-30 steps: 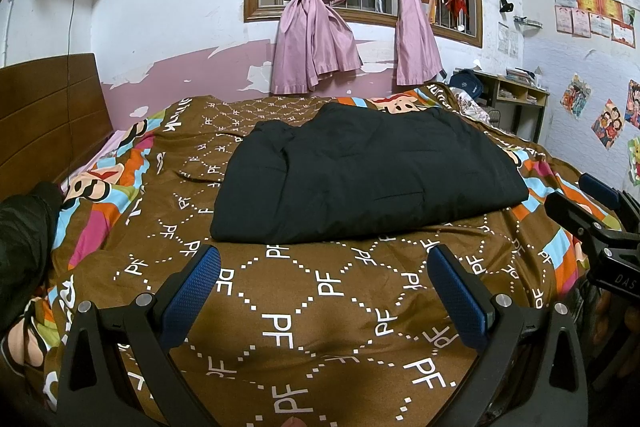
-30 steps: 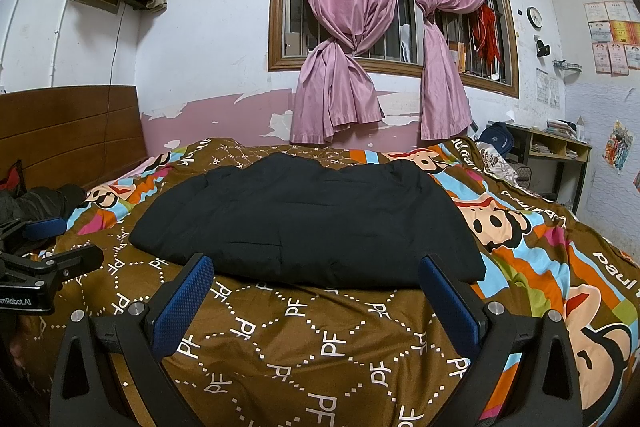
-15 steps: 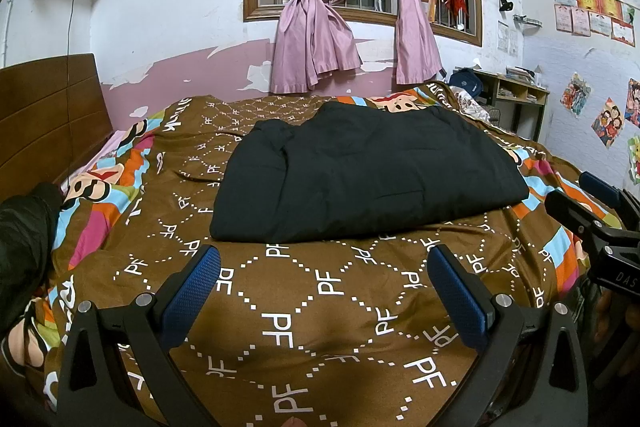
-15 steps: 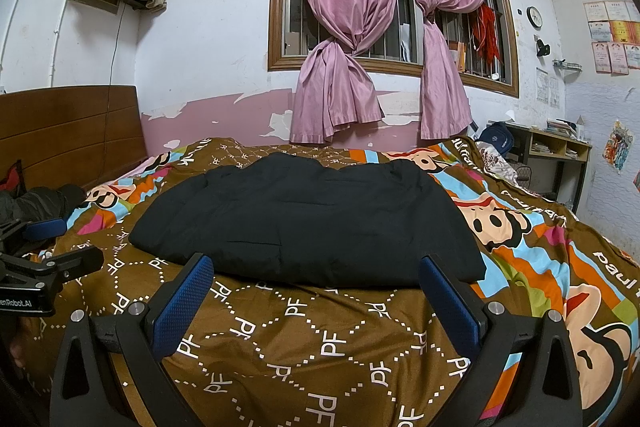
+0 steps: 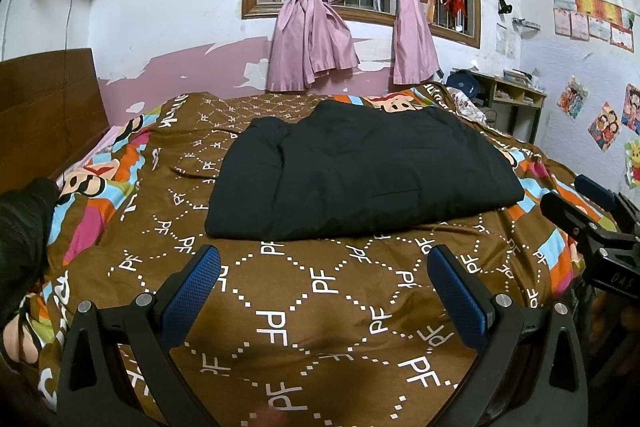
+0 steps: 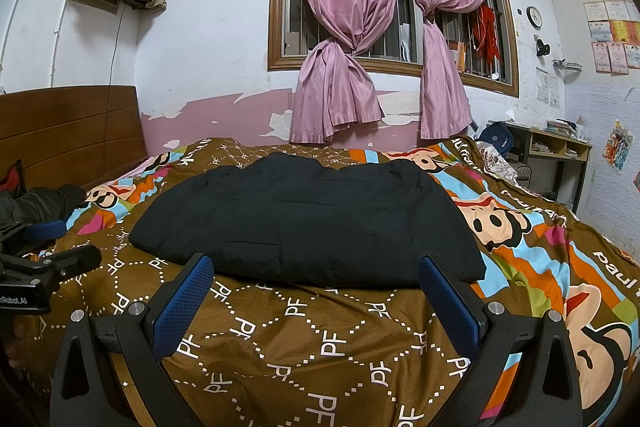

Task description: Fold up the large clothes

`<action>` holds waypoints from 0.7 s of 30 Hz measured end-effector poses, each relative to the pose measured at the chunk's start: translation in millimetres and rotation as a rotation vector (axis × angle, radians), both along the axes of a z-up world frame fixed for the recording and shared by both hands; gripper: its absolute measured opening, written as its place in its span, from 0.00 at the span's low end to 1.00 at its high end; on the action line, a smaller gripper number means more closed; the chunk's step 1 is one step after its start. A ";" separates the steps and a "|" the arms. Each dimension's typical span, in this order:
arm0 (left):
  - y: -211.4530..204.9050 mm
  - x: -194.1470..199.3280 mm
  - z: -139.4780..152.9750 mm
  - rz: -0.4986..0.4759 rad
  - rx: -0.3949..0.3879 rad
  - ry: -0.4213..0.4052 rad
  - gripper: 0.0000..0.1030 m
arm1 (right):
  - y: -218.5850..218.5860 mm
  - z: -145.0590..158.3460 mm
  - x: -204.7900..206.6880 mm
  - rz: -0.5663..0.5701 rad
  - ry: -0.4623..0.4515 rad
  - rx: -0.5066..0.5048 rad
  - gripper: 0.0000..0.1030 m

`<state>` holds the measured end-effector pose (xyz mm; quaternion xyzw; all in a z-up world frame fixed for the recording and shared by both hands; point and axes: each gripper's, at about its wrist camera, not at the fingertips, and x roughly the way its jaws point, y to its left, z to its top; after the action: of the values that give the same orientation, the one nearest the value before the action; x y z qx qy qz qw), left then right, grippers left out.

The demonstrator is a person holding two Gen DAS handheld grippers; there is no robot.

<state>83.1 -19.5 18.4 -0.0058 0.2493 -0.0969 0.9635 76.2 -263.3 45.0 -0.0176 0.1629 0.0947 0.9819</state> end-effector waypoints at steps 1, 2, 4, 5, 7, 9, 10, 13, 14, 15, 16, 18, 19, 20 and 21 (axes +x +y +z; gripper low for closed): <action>0.6 -1.0 -0.4 0.007 0.000 -0.004 0.98 | -0.8 0.4 -0.5 0.000 0.000 0.000 1.00; 1.2 -2.3 -0.4 0.020 0.005 -0.010 0.98 | -0.8 0.5 -0.4 0.000 0.000 0.000 1.00; 1.9 -4.1 0.8 0.044 0.022 -0.022 0.98 | -0.3 0.3 -0.1 0.000 0.000 0.000 1.00; 2.3 -4.8 1.4 0.054 0.029 -0.025 0.98 | -0.2 0.3 0.0 0.000 0.000 0.000 1.00; 3.6 -5.8 1.9 0.064 0.037 -0.028 0.98 | -0.8 0.6 -0.3 0.000 0.001 0.000 1.00; 5.5 -6.5 1.6 0.065 0.038 -0.027 0.98 | 0.0 0.4 0.0 0.000 0.001 0.000 1.00; 5.8 -7.0 1.6 0.063 0.039 -0.028 0.98 | -0.2 0.5 -0.1 0.000 0.000 -0.001 1.00; 5.4 -6.5 1.6 0.054 0.047 -0.030 0.98 | -0.7 0.8 -0.3 0.000 0.001 0.000 1.00; 5.6 -7.9 1.4 0.050 0.053 -0.033 0.98 | -0.6 0.8 -0.3 0.000 0.001 0.000 1.00; 5.9 -7.7 1.4 0.048 0.058 -0.035 0.98 | 0.1 0.5 0.3 0.000 0.001 0.000 1.00; 6.0 -7.6 0.9 0.045 0.063 -0.038 0.98 | -0.6 0.9 -0.3 0.000 0.000 0.000 1.00; 6.0 -7.4 1.0 0.039 0.069 -0.044 0.98 | 0.2 0.5 0.2 0.000 0.001 0.000 1.00; 5.6 -7.3 1.1 0.036 0.071 -0.047 0.98 | -0.1 0.8 0.0 0.000 0.001 -0.001 1.00; 5.6 -7.2 1.2 0.035 0.071 -0.050 0.98 | 0.0 0.8 0.1 0.000 0.001 -0.001 1.00; 5.8 -7.6 1.5 0.033 0.071 -0.053 0.98 | -0.4 1.0 -0.1 0.000 0.000 0.000 1.00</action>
<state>75.5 -13.7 19.9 0.0270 0.2266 -0.0722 0.9709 76.1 -263.7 46.1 -0.0178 0.1631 0.0947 0.9819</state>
